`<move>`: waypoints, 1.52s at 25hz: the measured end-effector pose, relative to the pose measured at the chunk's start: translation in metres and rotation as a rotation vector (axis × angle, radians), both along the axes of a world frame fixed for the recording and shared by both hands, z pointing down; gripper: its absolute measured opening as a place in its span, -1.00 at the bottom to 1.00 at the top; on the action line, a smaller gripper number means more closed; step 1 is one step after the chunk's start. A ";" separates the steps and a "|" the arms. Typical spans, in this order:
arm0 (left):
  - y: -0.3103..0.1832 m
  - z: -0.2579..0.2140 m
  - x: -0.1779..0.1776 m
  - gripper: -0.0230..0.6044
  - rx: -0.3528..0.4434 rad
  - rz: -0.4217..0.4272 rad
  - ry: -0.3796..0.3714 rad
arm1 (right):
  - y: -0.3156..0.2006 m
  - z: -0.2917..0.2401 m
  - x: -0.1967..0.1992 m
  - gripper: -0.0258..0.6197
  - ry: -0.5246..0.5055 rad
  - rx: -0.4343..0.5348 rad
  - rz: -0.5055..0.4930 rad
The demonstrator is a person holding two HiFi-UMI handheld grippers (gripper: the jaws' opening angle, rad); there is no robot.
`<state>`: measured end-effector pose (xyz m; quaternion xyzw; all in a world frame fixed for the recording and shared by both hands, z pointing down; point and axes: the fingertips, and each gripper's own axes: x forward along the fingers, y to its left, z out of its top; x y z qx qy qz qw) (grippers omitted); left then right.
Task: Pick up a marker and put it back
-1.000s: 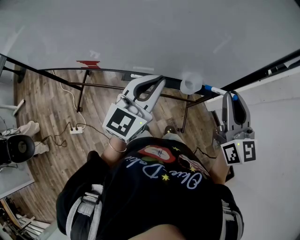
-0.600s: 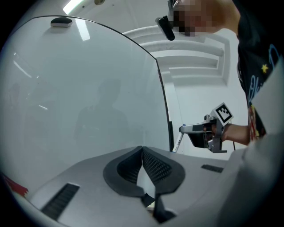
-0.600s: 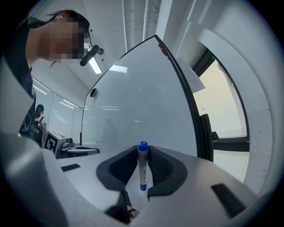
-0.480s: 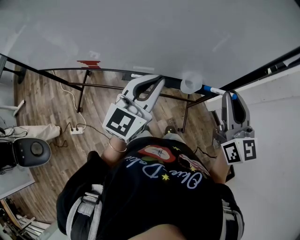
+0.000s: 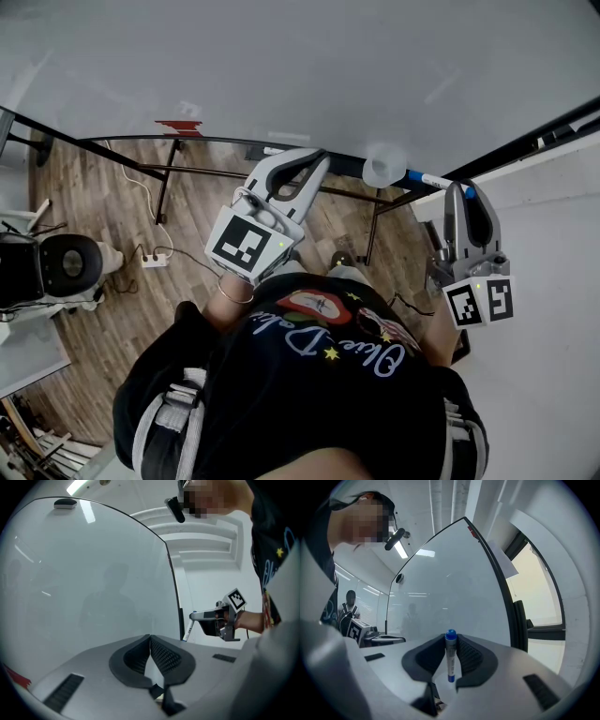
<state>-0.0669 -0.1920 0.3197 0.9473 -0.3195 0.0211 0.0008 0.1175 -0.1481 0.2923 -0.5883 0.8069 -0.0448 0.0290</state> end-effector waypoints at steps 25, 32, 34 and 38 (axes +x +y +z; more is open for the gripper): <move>-0.004 0.002 -0.013 -0.92 -0.001 -0.045 -0.015 | -0.014 0.004 -0.009 -0.69 -0.001 0.004 -0.036; -0.005 0.002 -0.025 -0.92 -0.004 -0.083 -0.021 | -0.023 0.011 -0.020 -0.69 0.034 -0.003 -0.067; -0.005 0.003 -0.027 -0.91 -0.007 -0.090 -0.019 | -0.025 0.015 -0.023 -0.69 0.050 -0.009 -0.073; -0.004 0.003 -0.031 -0.91 -0.011 -0.104 -0.023 | -0.030 0.025 -0.028 -0.69 0.074 -0.025 -0.078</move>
